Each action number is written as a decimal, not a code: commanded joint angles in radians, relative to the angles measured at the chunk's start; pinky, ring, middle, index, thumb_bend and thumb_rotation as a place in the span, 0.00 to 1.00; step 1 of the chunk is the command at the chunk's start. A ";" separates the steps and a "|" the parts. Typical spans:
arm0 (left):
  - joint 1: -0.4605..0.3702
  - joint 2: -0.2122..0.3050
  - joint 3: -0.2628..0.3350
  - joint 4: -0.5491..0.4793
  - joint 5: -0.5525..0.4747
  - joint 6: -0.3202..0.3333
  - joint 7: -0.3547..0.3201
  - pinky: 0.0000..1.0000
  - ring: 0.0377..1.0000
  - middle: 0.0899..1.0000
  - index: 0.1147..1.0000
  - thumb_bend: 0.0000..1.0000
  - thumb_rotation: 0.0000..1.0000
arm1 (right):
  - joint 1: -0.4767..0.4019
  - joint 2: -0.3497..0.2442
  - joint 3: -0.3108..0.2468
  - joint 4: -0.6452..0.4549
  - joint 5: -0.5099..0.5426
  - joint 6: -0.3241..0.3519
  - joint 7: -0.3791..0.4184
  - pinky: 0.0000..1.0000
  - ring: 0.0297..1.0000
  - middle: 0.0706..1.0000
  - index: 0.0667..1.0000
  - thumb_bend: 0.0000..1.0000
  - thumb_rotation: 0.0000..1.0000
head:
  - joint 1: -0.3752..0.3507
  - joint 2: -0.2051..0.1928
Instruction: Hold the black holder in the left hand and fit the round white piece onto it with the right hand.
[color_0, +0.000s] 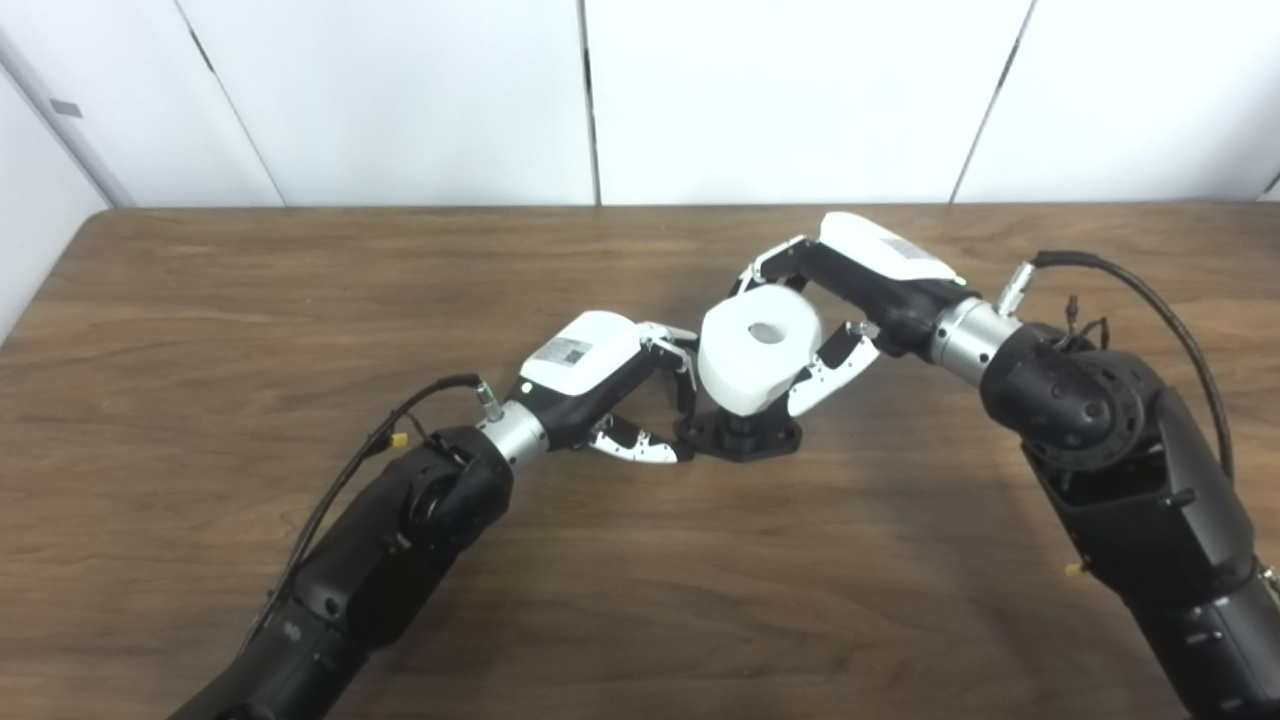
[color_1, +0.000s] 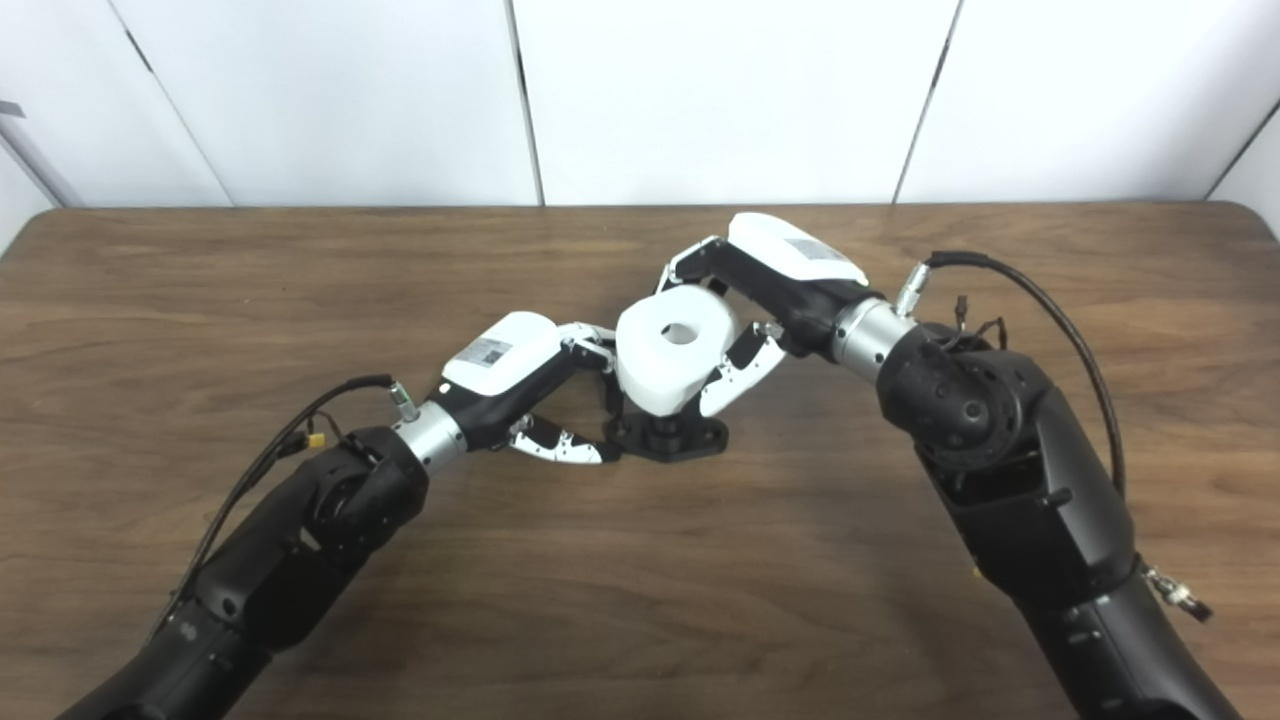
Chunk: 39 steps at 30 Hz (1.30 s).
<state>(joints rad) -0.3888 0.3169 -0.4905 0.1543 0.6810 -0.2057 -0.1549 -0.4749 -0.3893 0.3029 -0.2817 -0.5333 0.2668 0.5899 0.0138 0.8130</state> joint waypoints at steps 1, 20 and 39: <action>0.023 -0.009 -0.029 0.013 0.006 0.008 -0.058 0.72 0.84 0.83 0.42 0.52 0.07 | -0.028 0.004 -0.007 -0.013 -0.001 -0.001 -0.020 0.68 0.75 0.70 0.44 0.52 0.13 | 0.002 0.001; 0.029 -0.001 -0.025 -0.001 0.004 0.005 -0.060 0.72 0.84 0.82 0.42 0.52 0.07 | -0.019 0.014 0.021 0.028 -0.019 -0.016 -0.019 0.70 0.76 0.70 0.44 0.52 0.13 | 0.004 0.011; 0.023 0.011 -0.019 0.011 -0.006 -0.007 -0.063 0.71 0.84 0.82 0.42 0.52 0.07 | -0.031 -0.014 0.030 0.015 -0.027 -0.001 0.013 0.71 0.76 0.70 0.44 0.52 0.13 | -0.010 0.012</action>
<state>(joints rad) -0.3826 0.3188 -0.4866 0.1443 0.6759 -0.2068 -0.1573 -0.4715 -0.3813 0.3365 -0.2385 -0.5549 0.2683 0.5939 0.0015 0.8237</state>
